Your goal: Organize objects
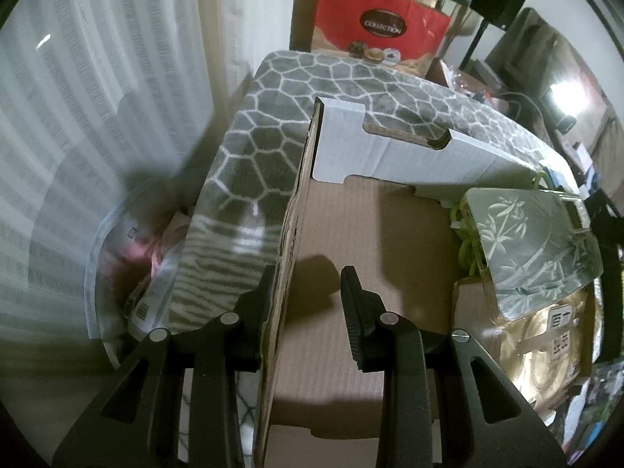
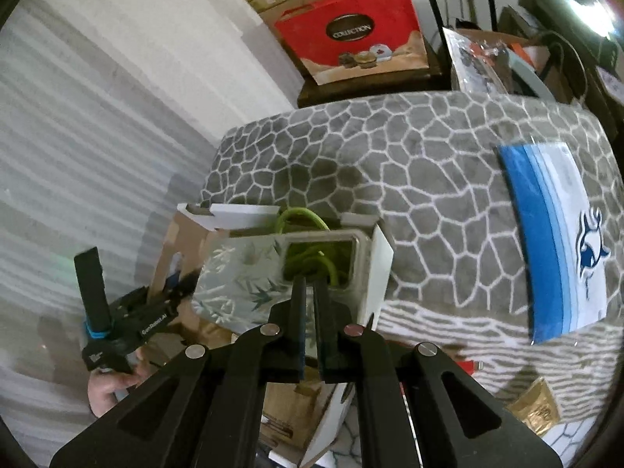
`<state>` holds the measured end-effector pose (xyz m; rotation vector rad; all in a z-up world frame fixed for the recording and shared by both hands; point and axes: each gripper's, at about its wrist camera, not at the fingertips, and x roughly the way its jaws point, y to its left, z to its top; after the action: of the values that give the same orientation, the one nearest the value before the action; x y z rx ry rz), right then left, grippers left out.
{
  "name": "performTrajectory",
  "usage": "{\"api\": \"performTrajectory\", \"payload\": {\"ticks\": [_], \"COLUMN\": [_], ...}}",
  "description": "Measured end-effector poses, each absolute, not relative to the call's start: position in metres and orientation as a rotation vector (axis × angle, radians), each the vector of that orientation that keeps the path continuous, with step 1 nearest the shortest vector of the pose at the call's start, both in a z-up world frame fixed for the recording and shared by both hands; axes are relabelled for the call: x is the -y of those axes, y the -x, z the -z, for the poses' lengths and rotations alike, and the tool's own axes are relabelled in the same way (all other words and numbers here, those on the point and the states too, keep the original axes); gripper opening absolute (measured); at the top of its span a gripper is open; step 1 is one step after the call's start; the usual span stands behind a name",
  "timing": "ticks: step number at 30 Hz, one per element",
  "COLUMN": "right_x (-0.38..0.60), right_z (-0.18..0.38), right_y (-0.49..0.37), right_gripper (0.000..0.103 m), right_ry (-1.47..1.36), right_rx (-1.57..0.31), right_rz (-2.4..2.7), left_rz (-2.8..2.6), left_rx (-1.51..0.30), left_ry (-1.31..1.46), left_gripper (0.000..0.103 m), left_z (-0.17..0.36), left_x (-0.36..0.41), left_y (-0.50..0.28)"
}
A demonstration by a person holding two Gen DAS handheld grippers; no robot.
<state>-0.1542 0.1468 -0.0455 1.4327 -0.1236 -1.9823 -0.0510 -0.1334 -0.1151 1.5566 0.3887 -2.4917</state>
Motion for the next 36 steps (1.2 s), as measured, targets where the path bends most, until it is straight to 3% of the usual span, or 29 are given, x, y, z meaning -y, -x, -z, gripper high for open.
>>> {"api": "performTrajectory", "payload": {"ticks": [4,6,8,19,22,25,28,36], "right_x": [-0.137,-0.130,-0.129,-0.142,-0.129,-0.124,-0.122,-0.097], "right_z": [0.030,0.028,0.028,0.052,0.052,0.050,0.042,0.030], "right_y": [0.164,0.171,0.171,0.142,0.124,0.116,0.113,0.112], "right_gripper": [0.007,0.024,0.031,0.033,0.037,0.029,0.031,0.031], "right_ry": [-1.361,-1.360,-1.371,-1.441,-1.412,-1.412,-1.357,-1.254], "right_rx": [0.077,0.023,-0.010,-0.144,-0.278,-0.300,-0.373,-0.286], "right_rz": [2.030,2.038,2.024,2.047,2.064,2.030,2.122,1.994], "left_rz": [2.495,2.496,2.498,2.504,2.503,2.504,2.504,2.503], "left_rx": [-0.396,-0.404,-0.404,-0.412,-0.410,-0.411,-0.412,-0.411], "left_ry": [-1.556,-1.557,-1.558,-1.549,-1.548,-1.548,-1.548,-1.548], "left_gripper": [0.028,0.028,0.028,0.028,0.028,0.029,0.029,0.029], "left_z": [0.115,0.115,0.115,0.115,0.115,0.116,0.116,0.116], "left_x": [0.133,0.134,0.134,0.132,0.132,0.133,0.132,0.132], "left_y": [0.051,0.051,0.051,0.049,0.048,0.048,0.049,0.049]}}
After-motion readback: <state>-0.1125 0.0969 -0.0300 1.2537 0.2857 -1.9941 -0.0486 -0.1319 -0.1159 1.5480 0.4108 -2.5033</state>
